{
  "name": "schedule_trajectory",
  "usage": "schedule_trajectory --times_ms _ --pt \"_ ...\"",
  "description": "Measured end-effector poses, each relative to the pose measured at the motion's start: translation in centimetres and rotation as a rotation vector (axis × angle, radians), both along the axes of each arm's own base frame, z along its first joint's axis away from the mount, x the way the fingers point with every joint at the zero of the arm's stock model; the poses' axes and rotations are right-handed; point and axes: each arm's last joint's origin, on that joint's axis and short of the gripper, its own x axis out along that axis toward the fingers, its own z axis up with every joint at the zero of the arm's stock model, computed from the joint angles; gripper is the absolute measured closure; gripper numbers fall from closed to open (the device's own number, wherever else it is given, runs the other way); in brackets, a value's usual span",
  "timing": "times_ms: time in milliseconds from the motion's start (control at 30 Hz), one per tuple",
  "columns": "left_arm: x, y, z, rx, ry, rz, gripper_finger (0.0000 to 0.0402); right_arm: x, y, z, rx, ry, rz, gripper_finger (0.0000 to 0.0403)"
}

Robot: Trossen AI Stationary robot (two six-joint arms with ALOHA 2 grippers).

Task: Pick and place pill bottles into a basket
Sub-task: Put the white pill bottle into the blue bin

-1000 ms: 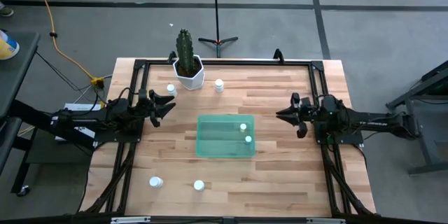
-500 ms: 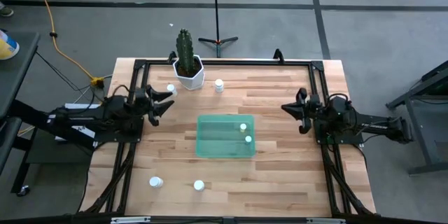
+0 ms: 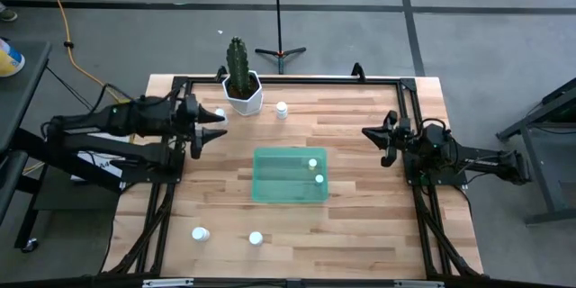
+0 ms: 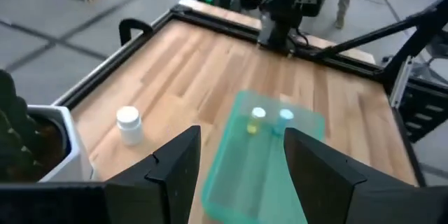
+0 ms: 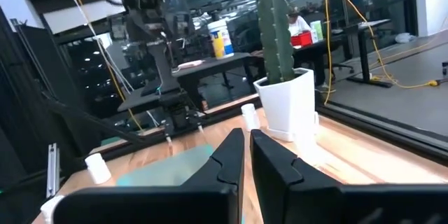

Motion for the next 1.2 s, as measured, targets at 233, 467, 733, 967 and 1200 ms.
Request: schedule_trajectory --times_ms 233,467,733,967,1200 --pt "1.2 -0.3 2.5 -0.018 0.201 -0.104 0.0160 0.0 -0.2 0.0 0.005 0.000 -0.055 0.0386" --pt "3.3 -1.4 0.2 -0.303 0.493 -0.324 0.0160 -0.1 -0.3 0.0 -0.023 0.010 -0.105 0.0388" --pt "5.8 -5.5 -3.2 -0.414 0.866 -0.557 0.0160 -0.1 -0.3 0.0 -0.007 0.004 -0.103 0.0389" --pt "7.5 -10.9 -5.1 -0.386 0.944 -0.699 0.0160 -0.1 -0.3 0.0 -0.006 0.003 -0.102 0.0389" --pt "7.3 -16.1 -6.6 -0.325 0.974 -0.766 0.0160 -0.1 -0.3 0.0 -0.007 0.003 -0.102 0.0391"
